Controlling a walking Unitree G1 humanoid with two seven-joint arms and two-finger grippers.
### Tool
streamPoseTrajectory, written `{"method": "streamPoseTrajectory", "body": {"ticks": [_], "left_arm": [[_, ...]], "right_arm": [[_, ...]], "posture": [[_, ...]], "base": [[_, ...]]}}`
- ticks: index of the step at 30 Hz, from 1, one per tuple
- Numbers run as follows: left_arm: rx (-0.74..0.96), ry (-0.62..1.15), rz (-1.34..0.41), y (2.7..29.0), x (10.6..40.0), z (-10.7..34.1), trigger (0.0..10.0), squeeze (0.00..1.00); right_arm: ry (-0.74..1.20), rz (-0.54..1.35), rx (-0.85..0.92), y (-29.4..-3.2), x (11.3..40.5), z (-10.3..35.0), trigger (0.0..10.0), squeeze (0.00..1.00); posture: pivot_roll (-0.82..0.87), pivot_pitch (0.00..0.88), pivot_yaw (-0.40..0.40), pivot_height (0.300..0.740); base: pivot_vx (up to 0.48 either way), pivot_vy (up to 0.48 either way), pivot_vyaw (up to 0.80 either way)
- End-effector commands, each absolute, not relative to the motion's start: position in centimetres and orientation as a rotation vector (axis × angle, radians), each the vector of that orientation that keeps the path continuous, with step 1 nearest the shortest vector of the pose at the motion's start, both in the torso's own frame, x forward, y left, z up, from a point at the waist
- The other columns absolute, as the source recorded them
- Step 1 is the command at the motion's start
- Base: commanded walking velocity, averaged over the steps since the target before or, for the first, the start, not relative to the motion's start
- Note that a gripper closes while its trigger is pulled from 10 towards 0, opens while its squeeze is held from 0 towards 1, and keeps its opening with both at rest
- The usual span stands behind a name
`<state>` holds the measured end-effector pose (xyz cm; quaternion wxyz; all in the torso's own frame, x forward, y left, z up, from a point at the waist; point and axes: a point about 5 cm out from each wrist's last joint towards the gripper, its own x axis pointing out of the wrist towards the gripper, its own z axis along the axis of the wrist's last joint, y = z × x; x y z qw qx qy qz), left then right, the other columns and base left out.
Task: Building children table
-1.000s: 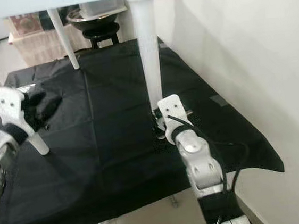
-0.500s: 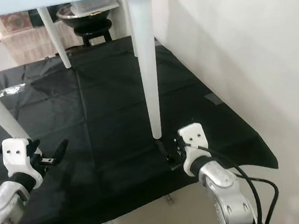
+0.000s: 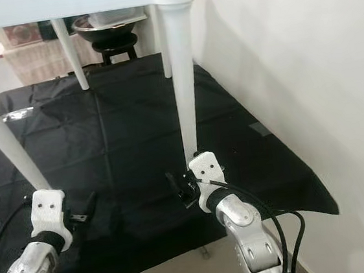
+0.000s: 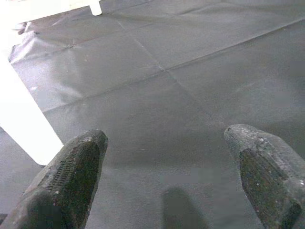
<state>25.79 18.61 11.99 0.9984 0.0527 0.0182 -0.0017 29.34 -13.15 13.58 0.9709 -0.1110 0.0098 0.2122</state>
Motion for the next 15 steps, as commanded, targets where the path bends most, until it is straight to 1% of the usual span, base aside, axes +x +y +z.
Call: {"method": "streamPoseTrajectory", "body": {"ticks": [1,12,15], "left_arm": [[0.117,0.034,-0.001,18.46,25.68,11.96,10.0,0.0],[0.118,0.038,0.06,19.29,26.22,12.05,10.0,0.0],[0.116,0.042,0.064,19.28,26.15,11.94,10.0,0.0]], "right_arm": [[0.001,0.425,-0.234,-13.07,29.54,13.75,10.0,0.0],[-0.021,0.396,-0.293,-13.22,30.13,13.88,10.0,0.0],[-0.019,0.398,-0.3,-13.21,30.17,13.81,10.0,0.0]], "posture": [[-0.03,0.064,-0.004,0.74],[-0.04,0.064,-0.014,0.74],[-0.04,0.064,-0.015,0.74]], "base": [[0.0,0.0,0.0],[0.0,0.0,0.0],[-0.244,0.0,0.0]]}}
